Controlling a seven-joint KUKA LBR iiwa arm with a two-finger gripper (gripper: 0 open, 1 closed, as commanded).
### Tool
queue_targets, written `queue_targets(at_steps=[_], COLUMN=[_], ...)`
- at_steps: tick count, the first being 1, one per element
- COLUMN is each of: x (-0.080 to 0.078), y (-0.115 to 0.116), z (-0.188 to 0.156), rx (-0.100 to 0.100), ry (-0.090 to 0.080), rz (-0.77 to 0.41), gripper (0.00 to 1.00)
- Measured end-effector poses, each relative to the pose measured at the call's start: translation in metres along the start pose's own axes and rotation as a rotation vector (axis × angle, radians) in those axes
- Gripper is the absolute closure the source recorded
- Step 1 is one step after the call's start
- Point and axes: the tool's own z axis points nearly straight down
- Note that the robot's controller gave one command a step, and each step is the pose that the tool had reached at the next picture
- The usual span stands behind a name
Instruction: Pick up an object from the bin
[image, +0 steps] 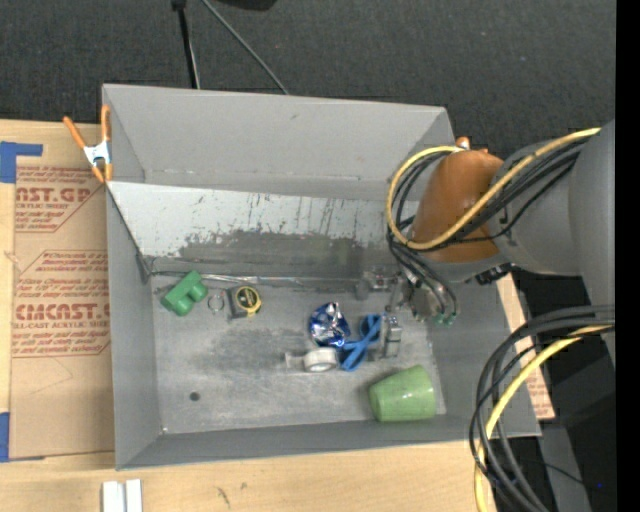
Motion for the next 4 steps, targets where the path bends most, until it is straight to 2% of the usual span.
queue_targets(at_steps=[1, 2, 3, 4], x=[-0.002, -0.002, 0.086, 0.073], y=[-0.002, -0.002, -0.011, 0.053], z=[-0.005, -0.005, -0.029, -0.048], rx=[0.003, 0.003, 0.020, 0.001], ry=[-0.007, -0.006, -0.050, -0.009], rz=[0.002, 0.003, -0.695, -0.533], gripper=[1.00, 0.00, 0.00, 0.00])
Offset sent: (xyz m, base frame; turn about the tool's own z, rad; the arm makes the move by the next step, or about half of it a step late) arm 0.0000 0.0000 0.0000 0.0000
